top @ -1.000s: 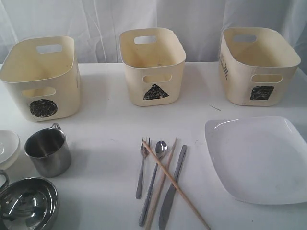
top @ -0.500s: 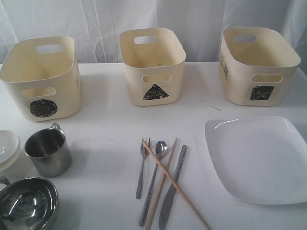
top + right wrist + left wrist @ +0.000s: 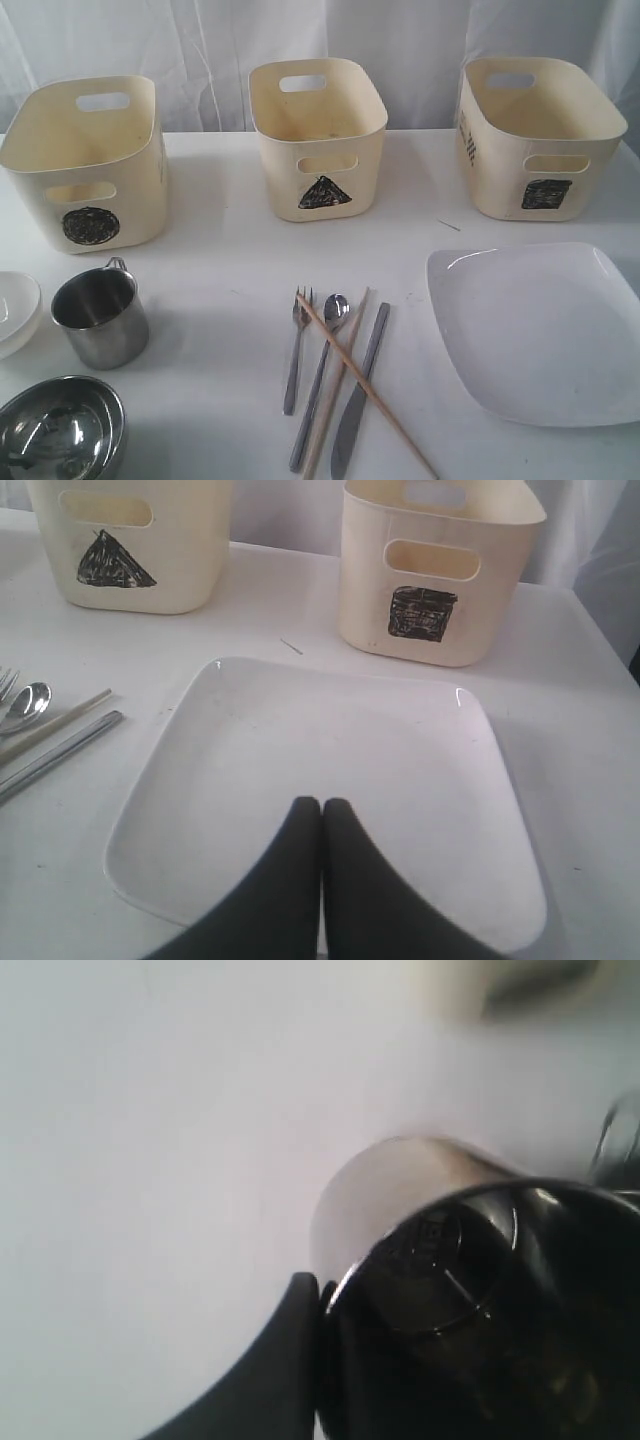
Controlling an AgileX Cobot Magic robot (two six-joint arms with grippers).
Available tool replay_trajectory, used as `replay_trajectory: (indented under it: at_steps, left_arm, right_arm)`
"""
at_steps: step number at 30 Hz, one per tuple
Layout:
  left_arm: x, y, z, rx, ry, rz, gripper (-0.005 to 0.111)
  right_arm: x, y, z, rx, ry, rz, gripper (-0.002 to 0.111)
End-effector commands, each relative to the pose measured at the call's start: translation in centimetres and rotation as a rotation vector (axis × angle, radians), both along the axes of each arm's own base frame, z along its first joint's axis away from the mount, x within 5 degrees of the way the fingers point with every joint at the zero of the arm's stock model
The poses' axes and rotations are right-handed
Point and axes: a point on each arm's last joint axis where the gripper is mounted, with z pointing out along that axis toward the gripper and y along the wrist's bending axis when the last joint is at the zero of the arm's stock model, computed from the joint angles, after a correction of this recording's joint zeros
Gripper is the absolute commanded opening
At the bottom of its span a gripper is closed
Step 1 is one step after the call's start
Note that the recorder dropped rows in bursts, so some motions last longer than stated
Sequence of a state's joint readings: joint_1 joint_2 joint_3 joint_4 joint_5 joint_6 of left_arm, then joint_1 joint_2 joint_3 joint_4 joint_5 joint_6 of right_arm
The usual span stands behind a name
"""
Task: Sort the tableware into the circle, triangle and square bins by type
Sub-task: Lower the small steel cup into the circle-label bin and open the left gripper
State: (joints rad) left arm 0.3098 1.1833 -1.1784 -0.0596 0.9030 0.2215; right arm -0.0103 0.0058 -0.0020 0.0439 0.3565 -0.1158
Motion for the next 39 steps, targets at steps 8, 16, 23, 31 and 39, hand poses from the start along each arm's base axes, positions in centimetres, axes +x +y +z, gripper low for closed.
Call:
replay_trajectory:
  at_steps: [8, 16, 23, 31, 39]
  left_arm:
    - [8.8, -2.9, 6.9, -0.363, -0.963, 0.129, 0.001]
    - [17.3, -5.6, -3.6, -0.249, -0.655, 0.011, 0.001]
    - [19.8, -7.0, -9.1, -0.245, -0.476, -0.088, 0.01]
    - [19.8, -7.2, -9.6, -0.199, -0.449, -0.143, 0.054]
    - [15.9, -8.1, -3.2, -0.209, -0.509, -0.296, 0.059]
  right_arm:
    - [0.0, 0.0, 0.0, -0.005, -0.01, -0.001, 0.0]
    - [0.0, 0.0, 0.0, -0.005, -0.01, -0.001, 0.0]
    - [0.0, 0.0, 0.0, -0.005, -0.01, -0.001, 0.0]
    - [0.0, 0.0, 0.0, -0.005, -0.01, -0.001, 0.0]
    - [0.0, 0.0, 0.0, -0.005, -0.01, -0.001, 0.0]
